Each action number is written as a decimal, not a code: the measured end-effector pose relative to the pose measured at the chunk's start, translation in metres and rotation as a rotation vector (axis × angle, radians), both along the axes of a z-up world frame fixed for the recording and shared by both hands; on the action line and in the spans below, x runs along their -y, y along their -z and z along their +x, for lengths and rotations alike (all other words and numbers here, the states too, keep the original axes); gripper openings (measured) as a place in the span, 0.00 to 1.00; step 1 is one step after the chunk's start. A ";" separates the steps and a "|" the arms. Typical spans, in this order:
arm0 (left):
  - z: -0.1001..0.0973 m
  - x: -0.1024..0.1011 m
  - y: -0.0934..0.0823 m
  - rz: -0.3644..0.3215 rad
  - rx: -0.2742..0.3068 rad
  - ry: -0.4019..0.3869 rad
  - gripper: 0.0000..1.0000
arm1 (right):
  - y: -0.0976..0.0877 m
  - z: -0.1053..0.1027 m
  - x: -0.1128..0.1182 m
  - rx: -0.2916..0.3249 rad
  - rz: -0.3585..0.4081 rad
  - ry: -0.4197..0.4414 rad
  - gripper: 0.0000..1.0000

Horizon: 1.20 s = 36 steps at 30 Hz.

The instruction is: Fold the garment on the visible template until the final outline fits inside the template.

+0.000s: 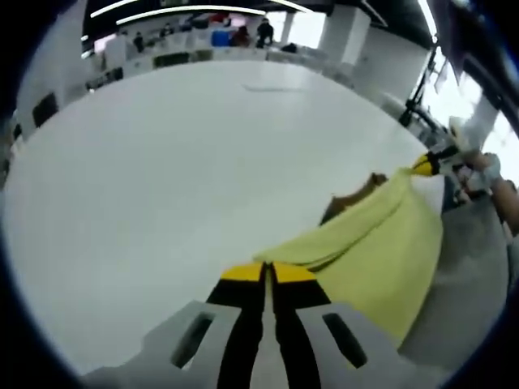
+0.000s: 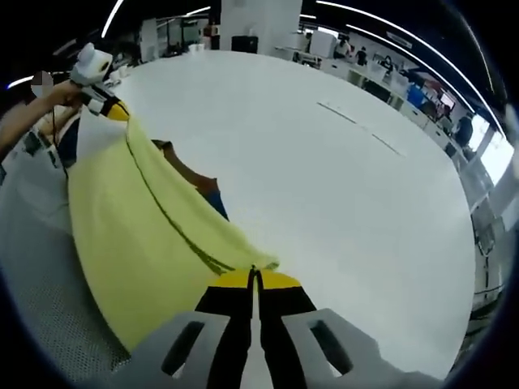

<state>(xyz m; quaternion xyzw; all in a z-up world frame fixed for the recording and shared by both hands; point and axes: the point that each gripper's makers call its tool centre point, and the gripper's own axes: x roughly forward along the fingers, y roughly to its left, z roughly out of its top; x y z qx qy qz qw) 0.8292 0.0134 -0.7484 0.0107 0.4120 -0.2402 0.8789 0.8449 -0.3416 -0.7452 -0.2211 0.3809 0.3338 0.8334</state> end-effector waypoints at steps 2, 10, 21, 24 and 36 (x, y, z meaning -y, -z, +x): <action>0.001 0.000 0.001 0.000 0.001 -0.003 0.00 | 0.001 0.005 0.001 0.001 0.001 0.003 0.02; 0.011 -0.002 -0.002 -0.008 0.009 -0.017 0.00 | 0.003 0.021 0.005 0.018 -0.012 0.016 0.02; 0.015 -0.006 0.010 -0.012 -0.006 -0.034 0.00 | 0.008 0.036 0.000 0.026 -0.006 0.035 0.02; 0.018 -0.007 0.010 -0.017 -0.004 -0.038 0.00 | 0.012 0.039 0.000 0.018 0.005 0.048 0.02; 0.031 -0.012 0.013 -0.010 0.011 -0.064 0.00 | 0.020 0.045 0.001 0.015 -0.009 0.049 0.02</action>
